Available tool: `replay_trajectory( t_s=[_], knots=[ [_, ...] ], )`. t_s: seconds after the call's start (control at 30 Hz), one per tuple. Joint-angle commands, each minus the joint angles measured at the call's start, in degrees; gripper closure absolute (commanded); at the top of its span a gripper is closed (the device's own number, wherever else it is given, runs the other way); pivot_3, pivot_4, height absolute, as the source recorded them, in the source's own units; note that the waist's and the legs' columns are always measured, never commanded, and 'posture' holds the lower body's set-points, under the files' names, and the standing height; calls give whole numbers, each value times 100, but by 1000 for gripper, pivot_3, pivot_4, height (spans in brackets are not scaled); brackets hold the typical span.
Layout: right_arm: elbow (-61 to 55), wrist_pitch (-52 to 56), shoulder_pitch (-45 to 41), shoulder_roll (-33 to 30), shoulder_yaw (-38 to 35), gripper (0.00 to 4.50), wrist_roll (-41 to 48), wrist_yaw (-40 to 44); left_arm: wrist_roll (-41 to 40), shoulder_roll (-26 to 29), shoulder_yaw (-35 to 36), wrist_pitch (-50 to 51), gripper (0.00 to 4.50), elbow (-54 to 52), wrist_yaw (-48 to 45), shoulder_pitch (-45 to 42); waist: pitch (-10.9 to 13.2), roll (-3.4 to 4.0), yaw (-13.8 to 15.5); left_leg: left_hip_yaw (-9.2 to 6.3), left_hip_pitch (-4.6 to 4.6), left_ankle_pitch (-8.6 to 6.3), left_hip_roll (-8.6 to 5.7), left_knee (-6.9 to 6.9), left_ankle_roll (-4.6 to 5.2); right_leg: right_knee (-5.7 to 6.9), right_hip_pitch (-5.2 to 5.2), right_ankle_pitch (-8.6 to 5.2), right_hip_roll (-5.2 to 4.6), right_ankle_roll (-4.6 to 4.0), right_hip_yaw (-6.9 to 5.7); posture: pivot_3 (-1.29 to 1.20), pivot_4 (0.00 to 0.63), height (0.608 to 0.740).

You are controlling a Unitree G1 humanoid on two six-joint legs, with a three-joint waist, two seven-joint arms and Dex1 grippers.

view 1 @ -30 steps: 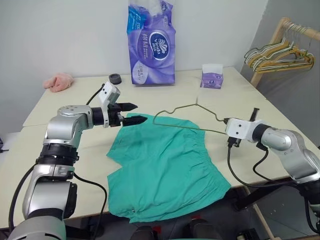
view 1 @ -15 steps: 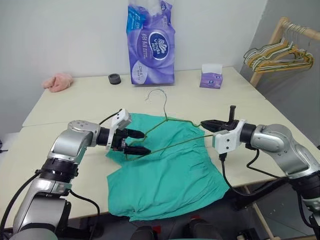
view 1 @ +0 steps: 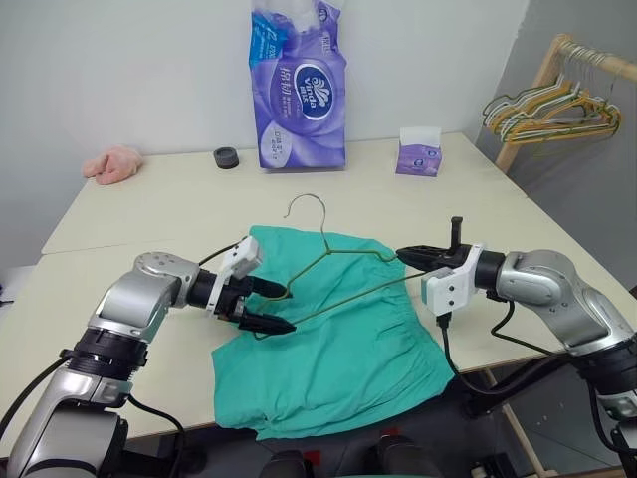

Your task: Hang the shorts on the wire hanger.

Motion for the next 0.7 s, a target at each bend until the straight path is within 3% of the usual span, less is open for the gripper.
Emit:
replay_trajectory(
  t_s=[0.03,0.13,0.23,0.63,0.7],
  knots=[
    [-156,-59,-176,28,-162,4478,82,-3,185,37,-91,-296,0,6,24,39,0,0,0,0,0,0,0,0,0,0,0,0,0,0,0,-79,31,740],
    [-194,-10,-164,57,-175,4478,118,9,243,-36,-93,-398,0,132,88,66,1,-2,19,-1,0,0,0,1,0,0,0,0,0,0,-1,-78,32,740],
    [-259,21,-141,84,-174,4500,148,42,188,-218,33,-382,592,295,265,-16,1,-2,23,1,0,0,-1,2,0,1,0,0,-1,0,0,-78,32,740],
    [-344,102,-75,116,-195,4500,259,197,-2,-343,108,-152,4330,93,331,32,1,-2,8,0,1,0,-1,2,1,4,0,0,-1,0,0,-78,32,740],
    [-421,193,-17,55,-132,4500,348,422,-19,-349,105,-120,4486,33,363,55,1,-2,7,0,2,0,-1,2,1,5,0,0,-1,0,0,-78,29,740]
  ],
)
